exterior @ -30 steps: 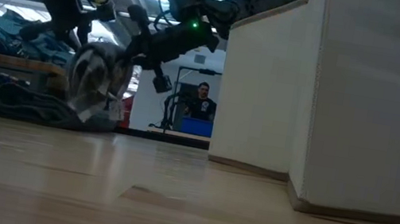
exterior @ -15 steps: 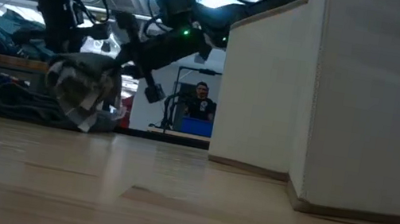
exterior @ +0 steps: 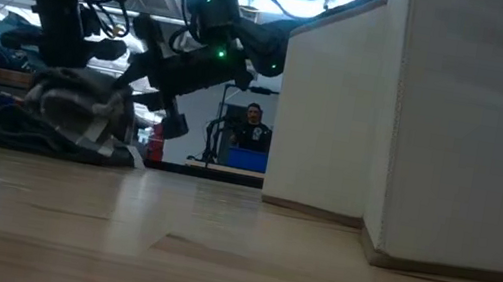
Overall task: Fold towel
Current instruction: Stack the gray patterned towel on top of the gray towel
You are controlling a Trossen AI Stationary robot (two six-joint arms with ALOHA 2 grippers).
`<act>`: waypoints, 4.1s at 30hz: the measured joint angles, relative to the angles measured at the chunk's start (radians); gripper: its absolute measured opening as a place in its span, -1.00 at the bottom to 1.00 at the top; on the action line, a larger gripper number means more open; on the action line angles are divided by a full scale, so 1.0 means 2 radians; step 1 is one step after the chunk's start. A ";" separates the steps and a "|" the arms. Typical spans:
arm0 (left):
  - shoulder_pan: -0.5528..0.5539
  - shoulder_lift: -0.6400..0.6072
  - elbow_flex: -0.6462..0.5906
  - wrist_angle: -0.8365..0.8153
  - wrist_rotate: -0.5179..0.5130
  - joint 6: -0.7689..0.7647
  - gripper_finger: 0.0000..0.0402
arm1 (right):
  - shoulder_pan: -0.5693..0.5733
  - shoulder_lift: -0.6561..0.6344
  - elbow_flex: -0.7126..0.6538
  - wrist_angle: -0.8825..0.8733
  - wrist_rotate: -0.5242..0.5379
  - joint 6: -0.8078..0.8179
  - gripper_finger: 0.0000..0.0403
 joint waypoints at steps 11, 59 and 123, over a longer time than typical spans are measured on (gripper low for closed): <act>0.045 0.003 -0.013 0.006 -0.014 0.080 -0.97 | 0.007 0.000 0.000 -0.003 -0.037 0.005 0.06; 0.029 -0.047 -0.027 -0.076 0.111 0.106 -0.24 | -0.008 -0.004 0.025 0.181 -0.103 -0.042 -0.04; -0.026 -0.074 -0.032 -0.009 0.173 0.025 -0.44 | -0.018 -0.023 0.153 0.103 -0.186 -0.173 -0.04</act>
